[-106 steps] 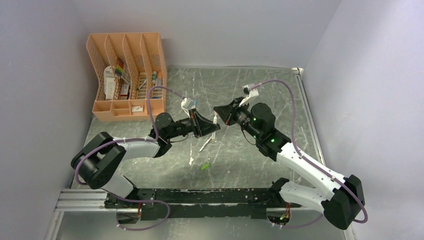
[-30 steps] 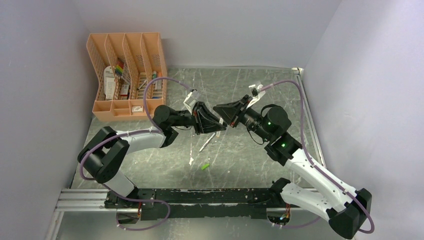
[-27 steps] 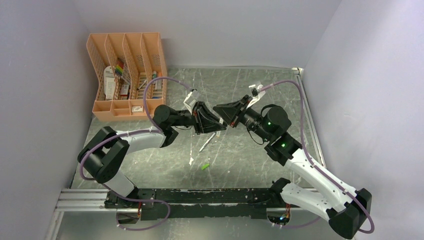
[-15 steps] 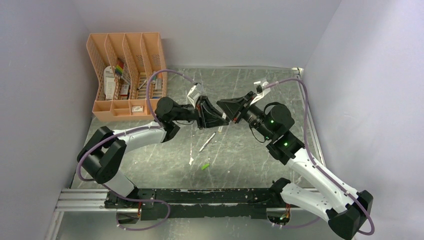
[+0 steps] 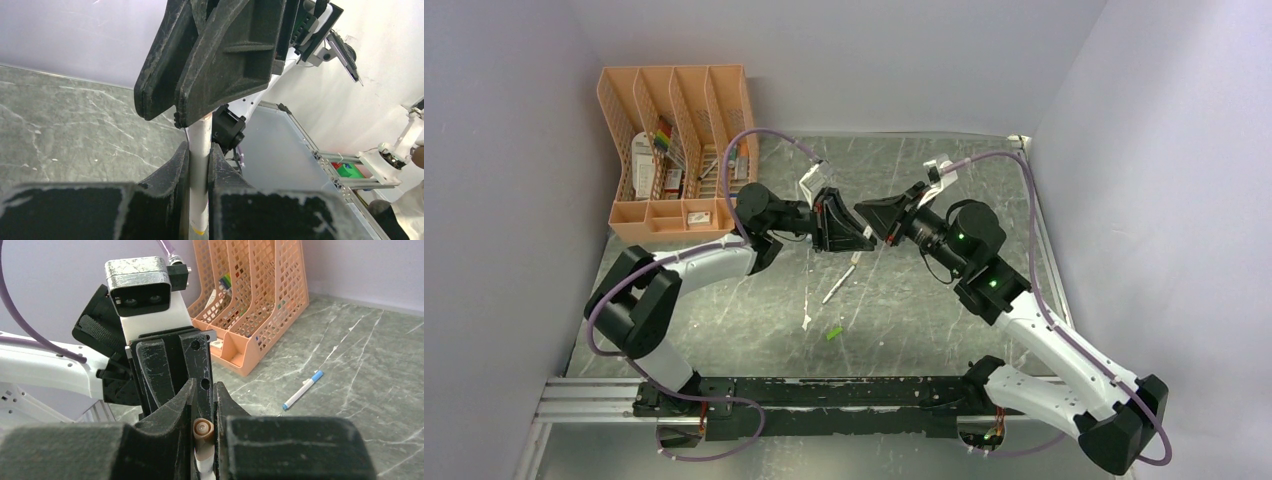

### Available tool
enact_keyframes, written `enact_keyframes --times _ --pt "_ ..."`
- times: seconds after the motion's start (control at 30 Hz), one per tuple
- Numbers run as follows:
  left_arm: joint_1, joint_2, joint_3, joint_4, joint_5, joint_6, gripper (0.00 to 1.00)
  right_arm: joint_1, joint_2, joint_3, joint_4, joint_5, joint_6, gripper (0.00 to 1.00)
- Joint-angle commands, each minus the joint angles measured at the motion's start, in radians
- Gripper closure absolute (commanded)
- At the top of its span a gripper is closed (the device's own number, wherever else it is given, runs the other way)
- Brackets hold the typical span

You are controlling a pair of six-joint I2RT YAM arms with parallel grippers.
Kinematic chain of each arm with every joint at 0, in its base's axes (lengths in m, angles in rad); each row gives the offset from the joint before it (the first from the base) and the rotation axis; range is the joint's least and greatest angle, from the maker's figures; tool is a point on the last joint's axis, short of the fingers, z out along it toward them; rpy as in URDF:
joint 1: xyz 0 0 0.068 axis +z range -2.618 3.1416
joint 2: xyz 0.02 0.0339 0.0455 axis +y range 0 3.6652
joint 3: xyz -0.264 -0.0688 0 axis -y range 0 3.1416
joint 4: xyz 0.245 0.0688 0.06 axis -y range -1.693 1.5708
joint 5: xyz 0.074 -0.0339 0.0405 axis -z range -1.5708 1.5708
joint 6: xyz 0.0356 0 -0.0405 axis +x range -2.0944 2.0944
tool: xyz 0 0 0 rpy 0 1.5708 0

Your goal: Insert the pens into the pen caps

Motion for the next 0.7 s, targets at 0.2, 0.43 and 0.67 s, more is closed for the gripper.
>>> enact_keyframes --times 0.2,0.43,0.67 --pt "0.070 0.024 0.116 0.313 -0.196 -0.172 0.93 0.078 0.016 -0.148 -0.141 -0.167 0.069 1.00" --pt "0.070 -0.023 0.125 0.209 -0.237 -0.095 0.93 0.154 0.035 -0.179 -0.121 -0.118 0.078 1.00" --pt "0.072 -0.057 0.172 0.092 -0.243 -0.001 0.93 0.206 0.068 -0.196 -0.105 -0.099 0.100 1.00"
